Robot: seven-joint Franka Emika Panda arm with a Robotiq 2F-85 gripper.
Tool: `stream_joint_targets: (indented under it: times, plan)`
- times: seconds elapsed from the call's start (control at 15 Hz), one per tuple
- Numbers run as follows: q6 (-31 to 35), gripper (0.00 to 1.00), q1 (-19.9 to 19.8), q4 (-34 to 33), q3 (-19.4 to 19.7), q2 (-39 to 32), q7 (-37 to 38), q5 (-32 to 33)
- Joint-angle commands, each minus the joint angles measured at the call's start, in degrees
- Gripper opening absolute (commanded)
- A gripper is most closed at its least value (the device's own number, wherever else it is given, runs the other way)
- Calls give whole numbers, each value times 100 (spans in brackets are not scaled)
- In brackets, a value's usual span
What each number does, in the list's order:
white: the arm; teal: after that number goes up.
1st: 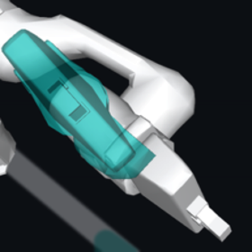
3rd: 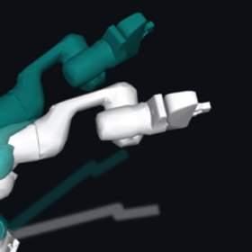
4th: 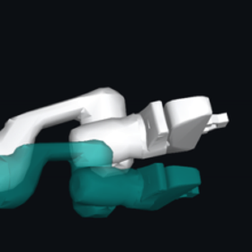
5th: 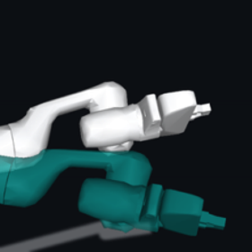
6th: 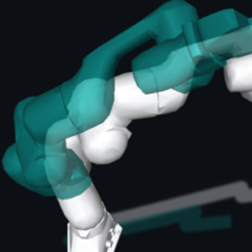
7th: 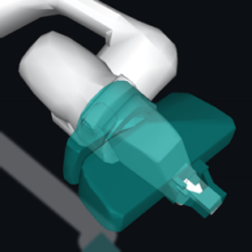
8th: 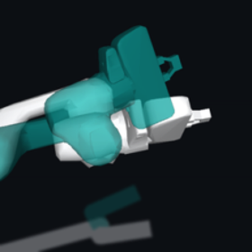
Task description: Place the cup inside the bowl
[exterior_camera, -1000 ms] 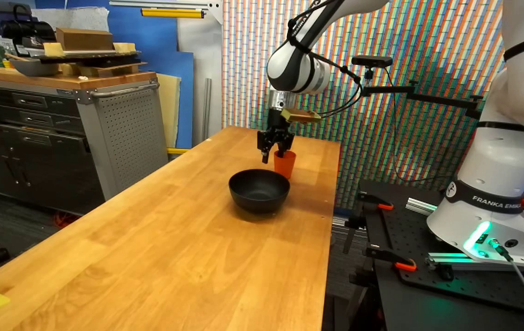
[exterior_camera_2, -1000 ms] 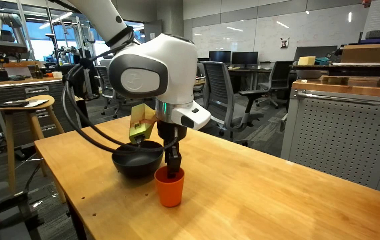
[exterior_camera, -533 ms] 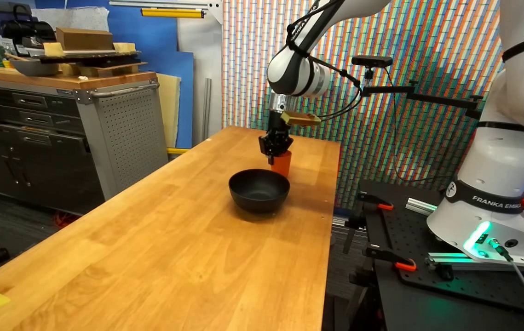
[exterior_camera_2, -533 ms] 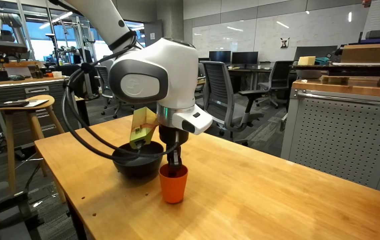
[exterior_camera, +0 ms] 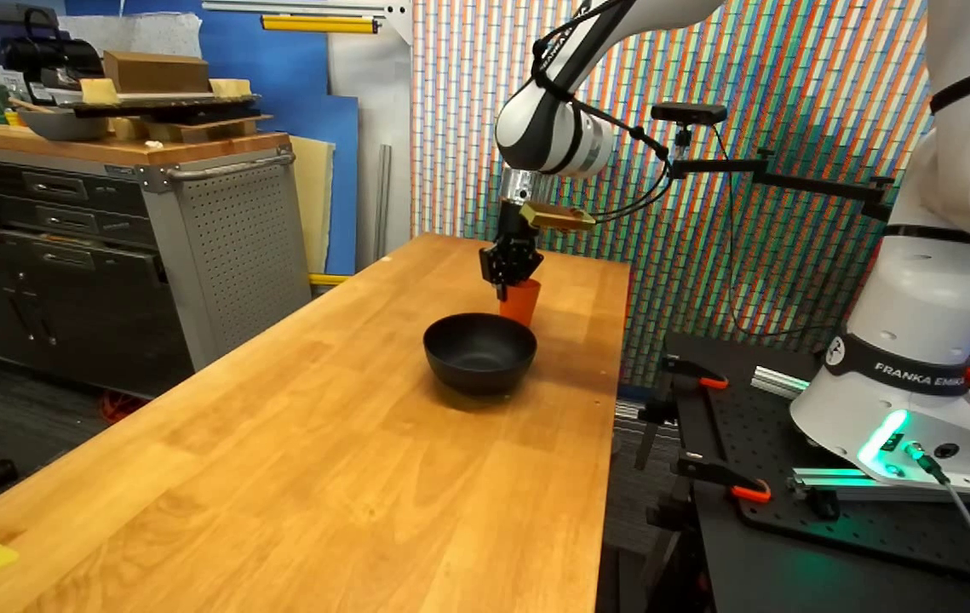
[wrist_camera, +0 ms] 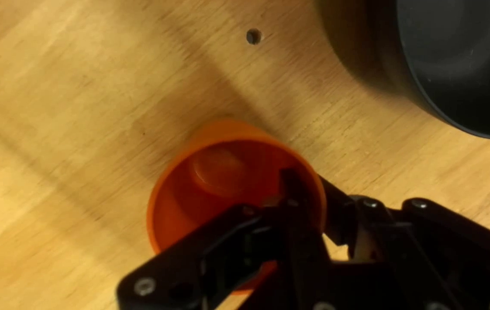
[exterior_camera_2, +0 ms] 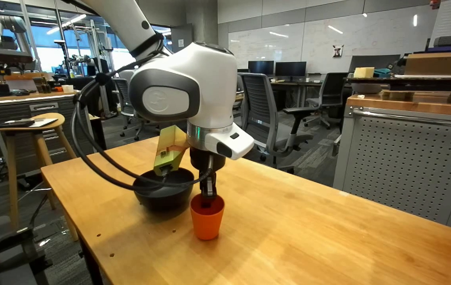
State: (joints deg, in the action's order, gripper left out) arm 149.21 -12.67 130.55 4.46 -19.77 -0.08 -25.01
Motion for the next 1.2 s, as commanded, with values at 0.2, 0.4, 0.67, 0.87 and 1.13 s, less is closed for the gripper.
stream_joint_targets:
  times: [0.2, 0.4, 0.67, 0.87, 1.13]
  plan:
    - [340, 7, 463, 464, 134, 831, 704, 648]
    - [602, 7, 802, 688, 213, 1258, 1388, 1363]
    - [403, 7, 1209, 806, 120, 1652, 2404, 2510]
    - [54, 7, 1408, 563, -156, 1421, 2493, 2566]
    - [-509, 7, 1645, 221, -386, 1058, 2555, 2545]
